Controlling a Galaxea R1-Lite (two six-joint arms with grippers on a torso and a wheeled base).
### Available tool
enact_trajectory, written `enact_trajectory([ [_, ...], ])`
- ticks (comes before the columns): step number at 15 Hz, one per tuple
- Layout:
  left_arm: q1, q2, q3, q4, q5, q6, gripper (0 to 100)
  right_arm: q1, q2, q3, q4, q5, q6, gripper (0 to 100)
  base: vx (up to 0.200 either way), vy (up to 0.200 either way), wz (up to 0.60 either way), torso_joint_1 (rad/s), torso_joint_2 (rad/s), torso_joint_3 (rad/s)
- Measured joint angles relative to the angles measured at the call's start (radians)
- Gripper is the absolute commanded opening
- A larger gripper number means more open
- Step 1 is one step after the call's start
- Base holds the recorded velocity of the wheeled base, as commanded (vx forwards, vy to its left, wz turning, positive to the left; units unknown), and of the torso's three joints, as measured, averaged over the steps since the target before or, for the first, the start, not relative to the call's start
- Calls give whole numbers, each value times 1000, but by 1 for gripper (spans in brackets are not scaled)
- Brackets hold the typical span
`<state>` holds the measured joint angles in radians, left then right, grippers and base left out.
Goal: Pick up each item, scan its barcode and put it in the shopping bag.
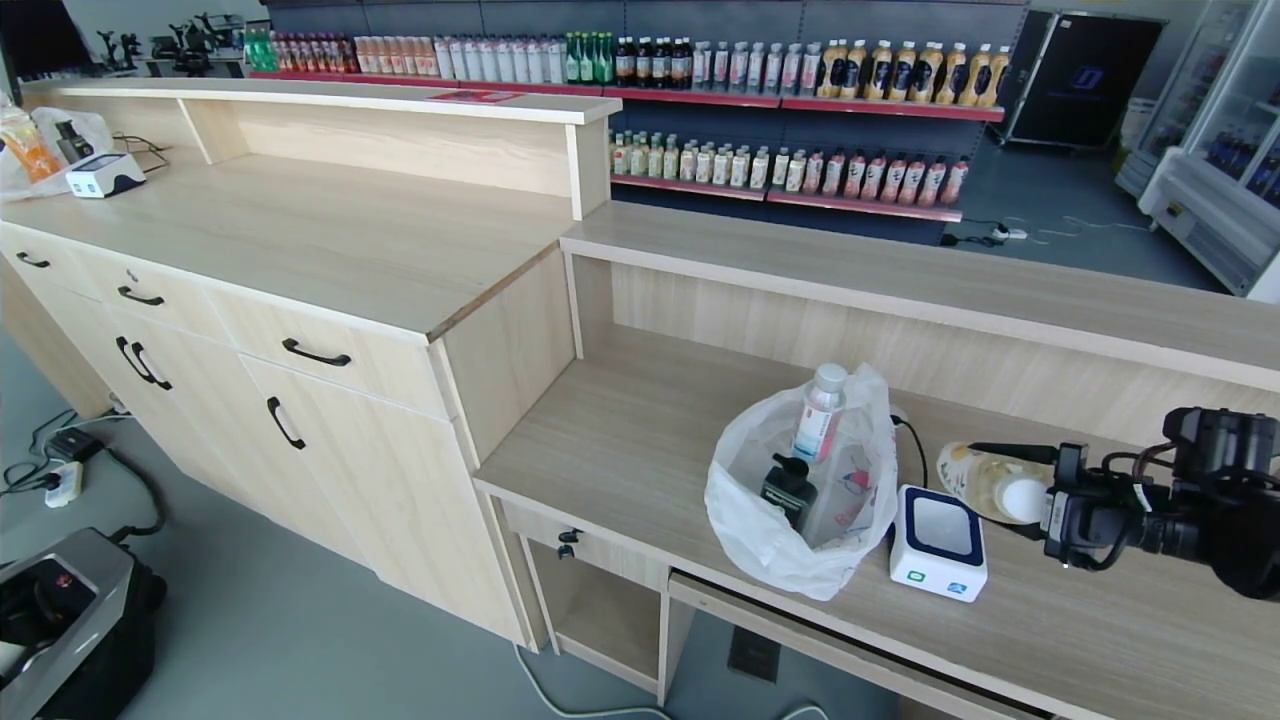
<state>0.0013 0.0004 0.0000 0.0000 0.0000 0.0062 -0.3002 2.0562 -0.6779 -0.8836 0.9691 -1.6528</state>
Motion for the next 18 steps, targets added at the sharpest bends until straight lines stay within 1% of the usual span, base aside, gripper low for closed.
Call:
enact_trajectory([
  [6, 0, 0, 0, 0, 0, 0, 100, -17, -2, -1, 22, -11, -53, 0, 0, 0, 0, 0, 0, 0],
  [8, 0, 0, 0, 0, 0, 0, 100, -29, -6, 5, 39, -29, -56, 0, 0, 0, 0, 0, 0, 0],
  [13, 0, 0, 0, 0, 0, 0, 100, -41, -4, 6, 67, -29, -55, 0, 0, 0, 0, 0, 0, 0],
  [18, 0, 0, 0, 0, 0, 0, 100, -44, 3, 3, 67, -29, -56, 0, 0, 0, 0, 0, 0, 0],
])
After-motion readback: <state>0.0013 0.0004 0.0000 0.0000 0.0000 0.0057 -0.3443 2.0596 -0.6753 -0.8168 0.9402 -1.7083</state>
